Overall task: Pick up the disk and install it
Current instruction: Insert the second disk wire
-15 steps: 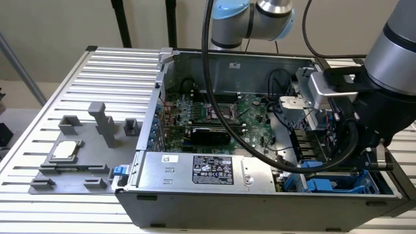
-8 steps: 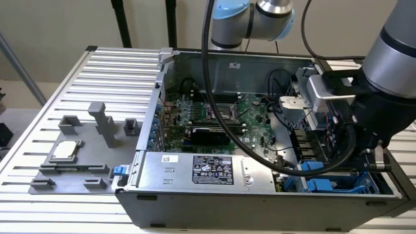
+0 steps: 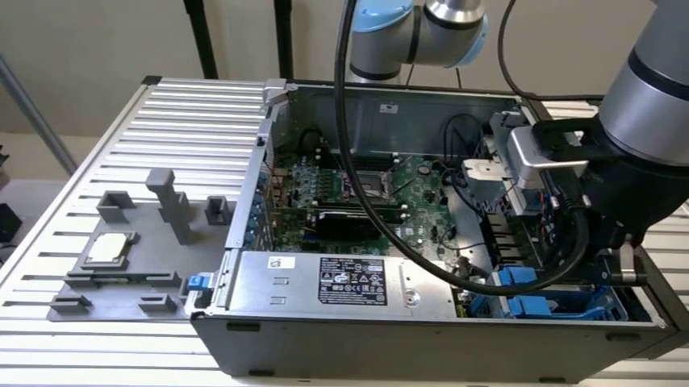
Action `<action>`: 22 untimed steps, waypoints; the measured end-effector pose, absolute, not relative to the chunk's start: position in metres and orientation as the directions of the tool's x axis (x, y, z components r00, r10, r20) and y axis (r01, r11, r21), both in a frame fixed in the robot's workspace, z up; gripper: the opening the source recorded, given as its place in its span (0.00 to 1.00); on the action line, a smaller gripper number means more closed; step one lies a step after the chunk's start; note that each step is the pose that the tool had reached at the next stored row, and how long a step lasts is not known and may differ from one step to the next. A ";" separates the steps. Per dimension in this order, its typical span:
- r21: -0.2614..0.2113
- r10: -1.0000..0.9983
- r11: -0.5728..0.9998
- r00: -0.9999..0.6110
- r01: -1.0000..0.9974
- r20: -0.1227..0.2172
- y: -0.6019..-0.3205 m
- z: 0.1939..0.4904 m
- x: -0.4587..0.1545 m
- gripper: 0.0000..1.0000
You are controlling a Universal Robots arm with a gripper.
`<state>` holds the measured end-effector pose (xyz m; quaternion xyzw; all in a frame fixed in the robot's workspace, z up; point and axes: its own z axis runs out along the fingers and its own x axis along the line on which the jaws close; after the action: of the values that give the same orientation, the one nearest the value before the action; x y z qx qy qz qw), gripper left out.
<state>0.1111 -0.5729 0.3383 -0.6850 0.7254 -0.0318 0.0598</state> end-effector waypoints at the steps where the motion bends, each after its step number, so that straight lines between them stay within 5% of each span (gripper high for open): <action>1: -0.128 -0.998 0.059 -0.053 -0.990 -0.044 -0.573 0.338 0.111 0.00; 8: -0.128 -0.998 0.054 -0.049 -0.990 -0.044 -0.573 0.335 0.111 0.00; 9: -0.128 -0.998 0.054 -0.049 -0.990 -0.044 -0.573 0.335 0.111 1.00; 22: -0.128 -0.998 0.054 -0.049 -0.990 -0.045 -0.573 0.350 0.100 1.00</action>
<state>0.0998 -0.5731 0.3497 -0.6870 0.7235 -0.0311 0.0607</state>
